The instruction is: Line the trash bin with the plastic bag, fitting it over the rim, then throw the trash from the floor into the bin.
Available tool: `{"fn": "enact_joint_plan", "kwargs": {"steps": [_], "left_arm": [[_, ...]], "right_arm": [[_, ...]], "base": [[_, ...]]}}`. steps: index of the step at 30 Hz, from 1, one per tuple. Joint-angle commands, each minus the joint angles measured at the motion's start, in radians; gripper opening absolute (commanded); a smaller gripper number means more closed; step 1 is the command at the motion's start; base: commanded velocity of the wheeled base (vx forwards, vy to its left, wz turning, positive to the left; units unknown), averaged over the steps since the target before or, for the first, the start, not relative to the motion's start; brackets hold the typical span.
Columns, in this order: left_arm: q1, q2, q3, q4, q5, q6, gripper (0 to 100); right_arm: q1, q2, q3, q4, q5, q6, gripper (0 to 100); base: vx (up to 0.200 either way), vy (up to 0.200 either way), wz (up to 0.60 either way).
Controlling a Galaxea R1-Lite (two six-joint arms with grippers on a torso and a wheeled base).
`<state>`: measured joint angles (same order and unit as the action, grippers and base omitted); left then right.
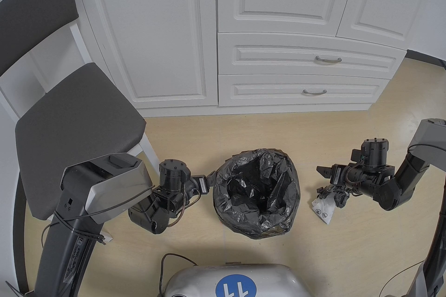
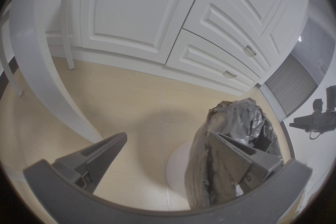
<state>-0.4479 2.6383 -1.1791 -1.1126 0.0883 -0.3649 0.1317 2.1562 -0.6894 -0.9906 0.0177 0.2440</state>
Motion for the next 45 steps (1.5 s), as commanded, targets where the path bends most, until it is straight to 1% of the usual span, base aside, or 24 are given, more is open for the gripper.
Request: {"fn": "enact_joint_plan", "kwargs": {"steps": [1, 6, 11, 13, 14, 15, 17, 18, 23, 27, 29, 33, 37, 38, 39, 40, 41, 42, 43, 44, 45], "left_arm": [[0.000, 0.034, -0.017, 0.011, -0.001, 0.001, 100], [0.001, 0.051, -0.047, 0.031, 0.001, 0.003, 100], [0.021, 0.029, -0.042, 0.031, 0.002, 0.001, 100], [0.024, -0.003, -0.028, 0.031, 0.002, 0.003, 100], [0.024, -0.003, -0.028, 0.031, 0.002, 0.003, 100], [0.029, -0.049, 0.006, 0.031, 0.001, 0.004, 100], [0.029, -0.070, 0.024, 0.031, -0.001, 0.007, 100], [0.031, -0.098, 0.044, 0.031, -0.002, 0.007, 100], [0.021, -0.132, 0.085, 0.026, -0.002, 0.015, 100], [0.018, -0.127, 0.093, 0.020, -0.004, 0.038, 100], [0.020, -0.126, 0.093, 0.019, -0.002, 0.041, 100], [0.021, -0.139, 0.115, 0.016, -0.001, 0.043, 100], [0.012, -0.185, 0.165, 0.014, -0.002, 0.052, 100], [0.005, -0.196, 0.176, 0.011, -0.001, 0.055, 100], [0.003, -0.198, 0.177, 0.010, -0.001, 0.055, 100], [-0.006, -0.219, 0.197, -0.010, -0.002, 0.060, 100], [-0.008, -0.225, 0.205, -0.020, -0.002, 0.061, 100], [-0.014, -0.235, 0.225, -0.035, -0.002, 0.070, 100], [-0.014, -0.235, 0.227, -0.038, -0.002, 0.072, 100], [-0.018, -0.245, 0.245, -0.061, -0.002, 0.090, 100], [-0.020, -0.247, 0.251, -0.073, -0.002, 0.098, 100]], "right_arm": [[0.000, 0.008, -0.001, 0.001, 0.001, 0.000, 100], [-0.007, 0.016, -0.004, 0.001, 0.004, 0.000, 100], [-0.011, 0.037, -0.007, 0.001, 0.004, -0.005, 100], [-0.021, 0.054, -0.006, 0.001, 0.004, -0.031, 100], [-0.021, 0.054, -0.006, 0.001, 0.004, -0.031, 100], [-0.043, 0.090, -0.007, 0.003, 0.005, -0.088, 100], [-0.058, 0.116, -0.012, 0.003, 0.005, -0.115, 100], [-0.078, 0.159, -0.033, 0.003, 0.007, -0.140, 100], [-0.121, 0.284, -0.173, 0.038, 0.007, -0.147, 100], [-0.132, 0.298, -0.266, 0.150, 0.007, -0.146, 100], [-0.130, 0.297, -0.289, 0.176, 0.008, -0.146, 100], [-0.133, 0.298, -0.302, 0.185, 0.008, -0.152, 100], [-0.172, 0.355, -0.387, 0.276, 0.008, -0.207, 100], [-0.179, 0.384, -0.440, 0.308, 0.010, -0.213, 100], [-0.181, 0.387, -0.447, 0.311, 0.008, -0.213, 100], [-0.195, 0.441, -0.558, 0.363, 0.015, -0.213, 100], [-0.199, 0.447, -0.593, 0.389, 0.019, -0.213, 100], [-0.202, 0.465, -0.671, 0.466, 0.041, -0.213, 100], [-0.202, 0.467, -0.680, 0.475, 0.044, -0.213, 100], [-0.207, 0.495, -0.794, 0.589, 0.076, -0.210, 100], [-0.208, 0.516, -0.846, 0.627, 0.085, -0.209, 100]], "base": [[0.000, 0.000, 0.00], [0.000, 0.000, 0.00], [0.000, 0.000, 0.00], [0.000, 0.000, 0.00], [0.000, 0.000, 0.00], [0.000, 0.000, 0.00], [0.000, 0.000, 0.00], [0.000, 0.000, 0.00], [0.000, 0.000, 0.00], [0.000, 0.000, 0.00], [0.000, 0.000, 0.00], [0.000, 0.000, 0.00], [0.000, 0.000, 0.00], [0.000, 0.000, 0.00], [0.000, 0.000, 0.00], [0.000, 0.000, 0.00], [0.000, 0.000, 0.00], [0.000, 0.000, 0.00], [0.000, 0.000, 0.00], [0.000, 0.000, 0.00], [0.000, 0.000, 0.00]]}}
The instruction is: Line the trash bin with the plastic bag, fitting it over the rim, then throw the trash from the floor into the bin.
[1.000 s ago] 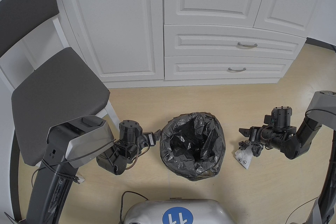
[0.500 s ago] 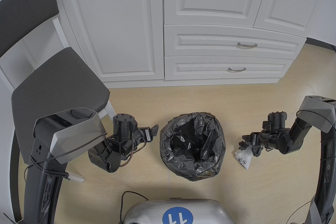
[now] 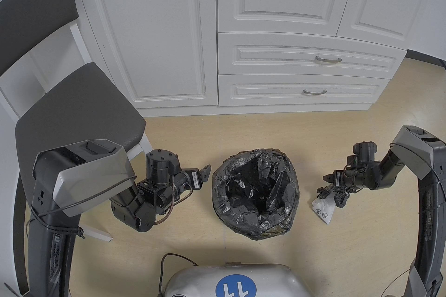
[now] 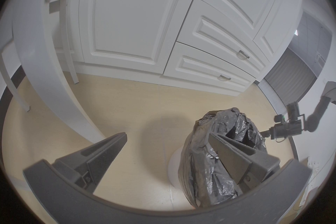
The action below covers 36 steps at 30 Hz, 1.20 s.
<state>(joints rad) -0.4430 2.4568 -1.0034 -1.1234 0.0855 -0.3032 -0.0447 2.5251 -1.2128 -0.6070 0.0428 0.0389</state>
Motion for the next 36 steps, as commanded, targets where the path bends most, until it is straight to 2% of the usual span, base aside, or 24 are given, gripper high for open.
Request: {"fn": "enact_joint_plan", "kwargs": {"steps": [1, 5, 6, 7, 9, 11, 18, 22, 29, 30, 36], "left_arm": [[-0.028, -0.067, 0.085, -0.076, 0.000, 0.045, 100], [-0.034, -0.067, 0.094, -0.104, 0.000, 0.062, 100], [-0.034, -0.067, 0.094, -0.104, 0.000, 0.062, 100], [-0.034, -0.067, 0.095, -0.104, 0.000, 0.062, 100], [-0.034, -0.067, 0.094, -0.104, 0.000, 0.064, 100], [-0.034, -0.067, 0.092, -0.104, 0.000, 0.064, 100], [-0.034, -0.067, 0.092, -0.105, 0.000, 0.064, 100], [-0.033, -0.065, 0.088, -0.107, 0.002, 0.065, 100], [-0.034, -0.056, 0.086, -0.107, 0.002, 0.073, 100], [-0.034, -0.056, 0.086, -0.107, 0.002, 0.073, 100], [-0.034, -0.058, 0.091, -0.107, 0.002, 0.075, 100]], "right_arm": [[-0.035, 0.190, -0.413, 0.300, 0.062, -0.004, 100], [-0.053, 0.311, -0.682, 0.475, 0.058, -0.007, 100], [-0.053, 0.311, -0.682, 0.475, 0.058, -0.007, 100], [-0.057, 0.320, -0.737, 0.598, 0.063, -0.014, 100], [-0.058, 0.319, -0.743, 0.653, 0.065, -0.031, 100], [-0.063, 0.325, -0.751, 0.714, 0.066, -0.093, 100], [-0.063, 0.383, -0.787, 0.786, 0.065, -0.200, 100], [-0.060, 0.386, -0.787, 0.869, 0.065, -0.205, 100], [-0.041, 0.393, -0.787, 0.869, 0.066, -0.198, 100], [-0.041, 0.393, -0.787, 0.869, 0.068, -0.198, 0], [-0.041, 0.393, -0.787, 0.869, 0.069, -0.194, 0]], "base": [[0.000, 0.000, 0.00], [0.000, 0.000, 0.00], [0.000, 0.000, 0.00], [0.000, 0.000, 0.00], [0.000, 0.000, 0.00], [0.000, 0.000, 0.00], [0.000, 0.000, 0.00], [0.000, 0.000, 0.00], [0.000, 0.000, 0.00], [0.000, 0.000, 0.00], [0.000, 0.000, 0.00]]}}
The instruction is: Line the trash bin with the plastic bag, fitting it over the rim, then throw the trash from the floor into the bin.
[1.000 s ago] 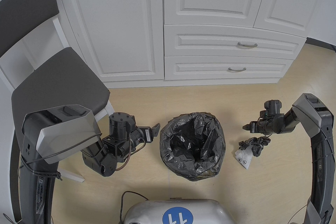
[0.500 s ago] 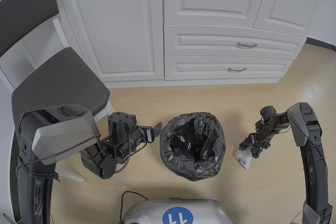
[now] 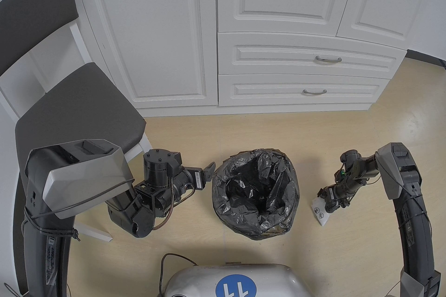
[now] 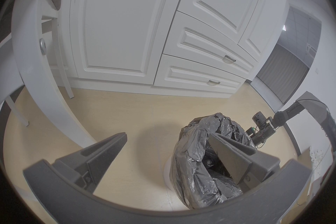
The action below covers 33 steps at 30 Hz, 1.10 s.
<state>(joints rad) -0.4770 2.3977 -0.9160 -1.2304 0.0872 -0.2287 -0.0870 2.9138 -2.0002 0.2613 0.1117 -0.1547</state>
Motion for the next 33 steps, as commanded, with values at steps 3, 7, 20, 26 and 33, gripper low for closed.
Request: {"fn": "enact_joint_plan", "kwargs": {"steps": [3, 7, 20, 26, 33], "left_arm": [[0.000, -0.003, 0.009, -0.004, 0.000, 0.000, 100], [0.000, -0.012, 0.035, -0.058, 0.000, 0.006, 100], [-0.002, -0.155, 0.103, -0.106, -0.001, 0.088, 100], [-0.020, -0.212, 0.117, -0.078, 0.000, 0.088, 100], [-0.052, -0.265, 0.140, -0.067, 0.012, 0.106, 100]], "right_arm": [[0.001, 0.004, 0.000, 0.001, 0.000, 0.003, 0], [0.001, -0.012, 0.000, 0.007, 0.000, 0.001, 0], [-0.017, -0.137, 0.230, -0.278, 0.115, -0.014, 0], [-0.025, -0.160, 0.319, -0.425, 0.181, -0.023, 0], [-0.025, -0.157, 0.322, -0.447, 0.187, -0.022, 0]], "base": [[0.000, 0.000, 0.00], [0.000, 0.000, 0.00], [0.000, 0.000, 0.00], [0.000, 0.000, 0.00], [0.000, 0.000, 0.00]]}}
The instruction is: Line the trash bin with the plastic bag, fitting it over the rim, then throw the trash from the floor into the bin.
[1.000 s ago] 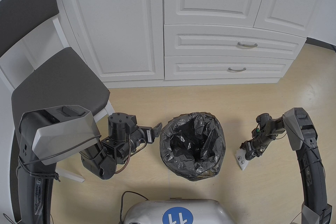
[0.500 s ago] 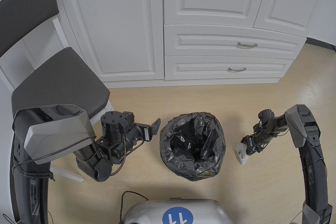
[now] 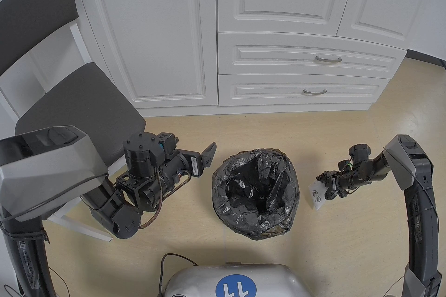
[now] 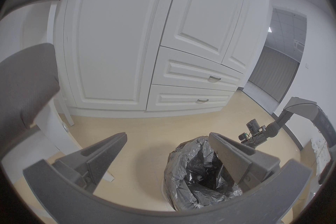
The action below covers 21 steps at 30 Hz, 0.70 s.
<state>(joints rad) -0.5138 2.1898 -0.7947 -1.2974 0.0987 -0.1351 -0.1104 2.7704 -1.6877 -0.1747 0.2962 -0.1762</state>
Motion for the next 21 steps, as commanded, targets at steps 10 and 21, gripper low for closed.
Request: {"fn": "enact_joint_plan", "kwargs": {"steps": [10, 21], "left_arm": [[-0.031, -0.117, 0.055, 0.044, 0.004, 0.046, 100], [-0.095, -0.166, 0.049, 0.231, 0.154, 0.071, 100]], "right_arm": [[0.017, 0.003, -0.003, -0.028, 0.000, 0.063, 0], [0.046, 0.040, -0.046, -0.037, -0.017, 0.135, 0]], "base": [[0.000, 0.000, 0.00], [0.000, 0.000, 0.00]]}}
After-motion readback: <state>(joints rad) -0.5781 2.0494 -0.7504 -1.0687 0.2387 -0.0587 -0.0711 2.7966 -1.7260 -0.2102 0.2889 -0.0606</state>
